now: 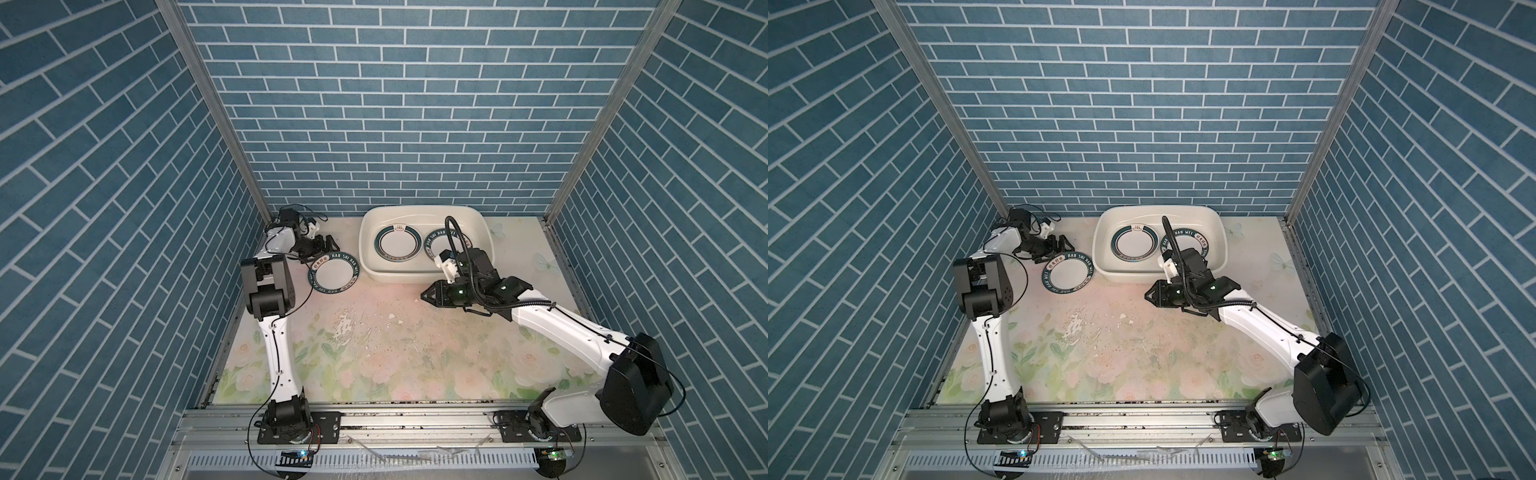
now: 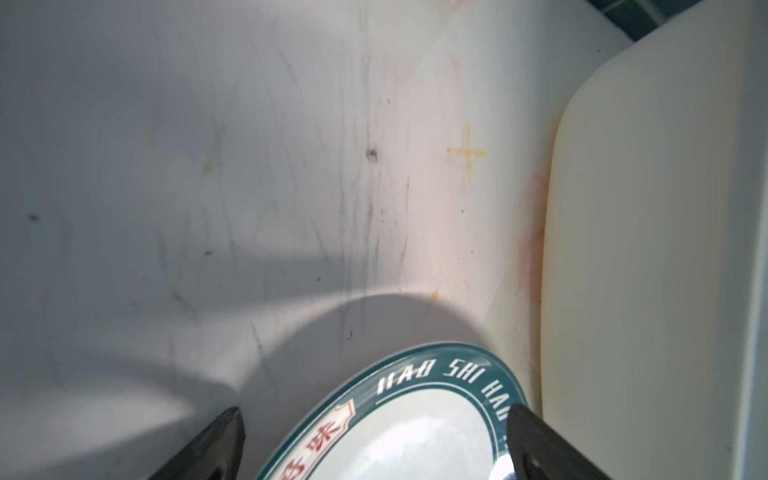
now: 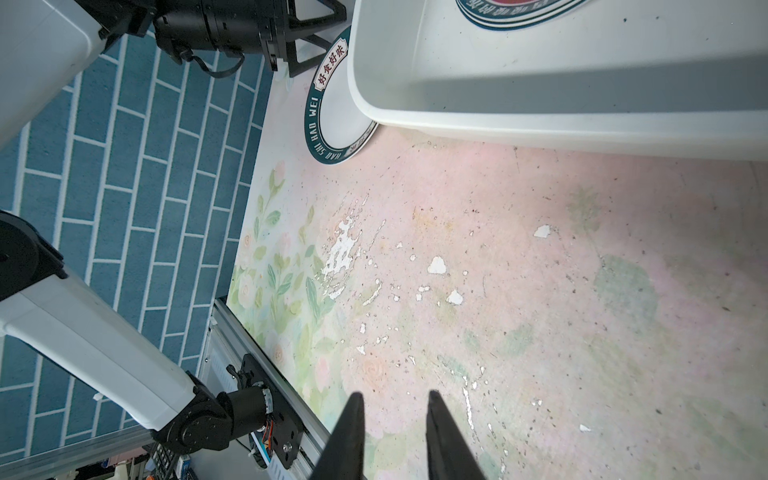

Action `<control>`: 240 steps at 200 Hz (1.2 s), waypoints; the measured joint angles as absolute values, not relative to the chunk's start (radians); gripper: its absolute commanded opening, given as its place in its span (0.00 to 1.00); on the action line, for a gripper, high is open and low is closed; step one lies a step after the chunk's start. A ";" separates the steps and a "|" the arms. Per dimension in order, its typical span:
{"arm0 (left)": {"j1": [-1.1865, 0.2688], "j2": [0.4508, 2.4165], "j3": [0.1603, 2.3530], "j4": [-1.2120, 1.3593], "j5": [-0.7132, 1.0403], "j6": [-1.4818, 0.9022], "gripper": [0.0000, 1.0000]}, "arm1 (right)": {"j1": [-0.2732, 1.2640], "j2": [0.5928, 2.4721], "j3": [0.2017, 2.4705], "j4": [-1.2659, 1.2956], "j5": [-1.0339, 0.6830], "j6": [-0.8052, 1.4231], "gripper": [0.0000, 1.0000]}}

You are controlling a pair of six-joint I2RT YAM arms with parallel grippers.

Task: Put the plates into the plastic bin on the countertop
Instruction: 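Withdraw the right gripper from the bin while the left reaches the large plate, then push the large plate's rim with the left gripper while the right grips it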

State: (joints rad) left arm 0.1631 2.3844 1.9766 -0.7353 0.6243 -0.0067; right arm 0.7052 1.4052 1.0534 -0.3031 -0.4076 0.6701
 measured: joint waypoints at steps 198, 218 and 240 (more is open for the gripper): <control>0.134 1.977 1.392 -0.773 0.768 0.137 1.00 | 0.770 1.715 1.086 -0.126 -0.403 0.768 0.33; 0.117 1.957 1.368 -0.791 0.773 0.159 1.00 | 0.780 1.747 1.086 -0.094 -0.397 0.785 0.34; 0.094 1.952 1.339 -0.800 0.778 0.170 1.00 | 0.782 1.772 1.090 -0.067 -0.396 0.795 0.34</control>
State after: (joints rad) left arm 0.0940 1.9518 1.3392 -0.7998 0.7776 0.1696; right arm 0.7822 1.7721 1.0897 -0.0666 -0.3962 0.7948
